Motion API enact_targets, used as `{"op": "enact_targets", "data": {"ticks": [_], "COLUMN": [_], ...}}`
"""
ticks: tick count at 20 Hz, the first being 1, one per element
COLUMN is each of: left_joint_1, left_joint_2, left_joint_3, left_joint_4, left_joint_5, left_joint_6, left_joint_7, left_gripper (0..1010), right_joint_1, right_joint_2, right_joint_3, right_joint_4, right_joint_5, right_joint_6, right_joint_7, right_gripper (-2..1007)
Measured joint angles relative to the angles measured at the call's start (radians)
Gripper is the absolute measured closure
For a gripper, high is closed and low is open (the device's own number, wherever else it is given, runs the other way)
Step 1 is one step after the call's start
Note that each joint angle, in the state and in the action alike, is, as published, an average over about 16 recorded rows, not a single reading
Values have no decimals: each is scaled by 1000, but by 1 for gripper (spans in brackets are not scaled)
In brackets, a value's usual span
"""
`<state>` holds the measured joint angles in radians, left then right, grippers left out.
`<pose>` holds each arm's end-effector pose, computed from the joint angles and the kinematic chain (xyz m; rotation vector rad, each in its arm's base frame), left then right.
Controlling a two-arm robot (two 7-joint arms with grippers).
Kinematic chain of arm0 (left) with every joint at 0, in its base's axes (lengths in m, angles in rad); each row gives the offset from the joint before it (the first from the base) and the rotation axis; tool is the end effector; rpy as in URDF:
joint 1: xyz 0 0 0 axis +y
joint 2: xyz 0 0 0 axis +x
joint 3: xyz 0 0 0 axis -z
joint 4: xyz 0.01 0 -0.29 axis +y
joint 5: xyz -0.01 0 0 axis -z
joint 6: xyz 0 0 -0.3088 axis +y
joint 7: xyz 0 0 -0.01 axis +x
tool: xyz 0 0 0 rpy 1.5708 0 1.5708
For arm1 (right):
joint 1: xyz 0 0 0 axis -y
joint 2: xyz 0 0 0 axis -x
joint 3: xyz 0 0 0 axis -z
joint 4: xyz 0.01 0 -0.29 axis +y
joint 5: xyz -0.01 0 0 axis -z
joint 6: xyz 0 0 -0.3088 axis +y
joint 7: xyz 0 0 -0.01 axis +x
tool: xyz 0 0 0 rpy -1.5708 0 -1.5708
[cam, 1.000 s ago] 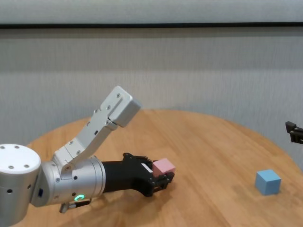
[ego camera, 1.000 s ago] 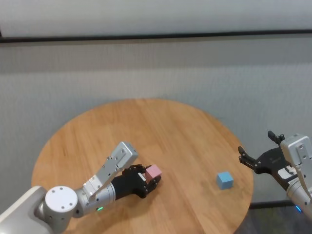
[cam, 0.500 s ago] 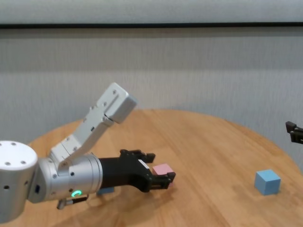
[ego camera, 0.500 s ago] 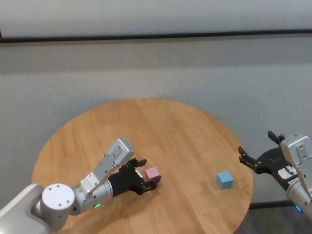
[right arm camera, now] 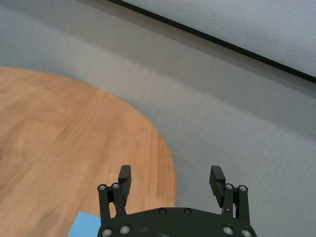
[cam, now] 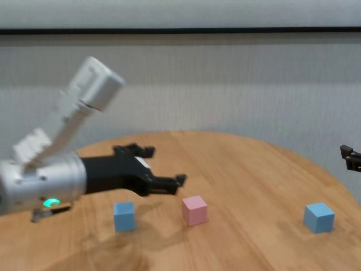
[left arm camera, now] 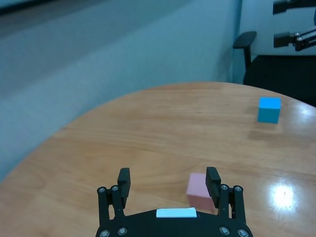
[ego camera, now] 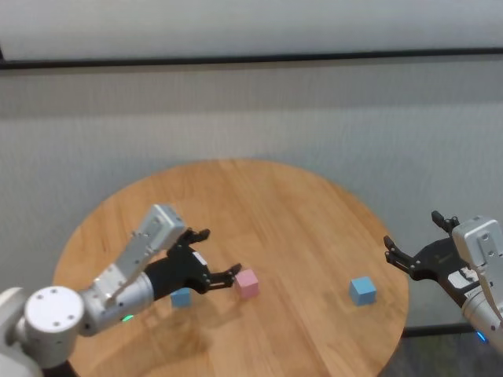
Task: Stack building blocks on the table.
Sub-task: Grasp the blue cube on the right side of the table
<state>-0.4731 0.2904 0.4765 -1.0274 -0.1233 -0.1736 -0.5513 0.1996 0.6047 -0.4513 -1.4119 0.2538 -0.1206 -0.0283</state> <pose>0.4386 0.0100 -0.3136 0.2870 -0.1803 0.7156 0.3581 -0.0827 -0.3022 -0.3045 -0.2852 -1.2481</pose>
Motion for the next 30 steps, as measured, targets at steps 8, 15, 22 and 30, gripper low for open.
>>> {"op": "enact_targets", "data": {"ticks": [8,15,22,30], "left_joint_1": [65,90,92,88], "left_joint_2": [85,115,118,113], "left_joint_3": [-38,-48,-47,-46], "left_joint_4": [-127,-157,-157,-151], "left_joint_5": [-37,-51,-52,-51], "left_joint_6": [7,3,2,0], "left_joint_7": [-8,-15,-16,-16], "left_gripper": [8,8,7,7], "right_joint_1": [0,6,25,41], "right_joint_2": [0,-3,-25,-73], "right_joint_3": [0,-3,-9,-7], "right_joint_4": [0,1,9,18], "right_joint_5": [0,-14,-37,-30], "right_joint_6": [0,8,40,115], "right_joint_7": [0,-6,0,27], "right_gripper": [4,4,4,4]}}
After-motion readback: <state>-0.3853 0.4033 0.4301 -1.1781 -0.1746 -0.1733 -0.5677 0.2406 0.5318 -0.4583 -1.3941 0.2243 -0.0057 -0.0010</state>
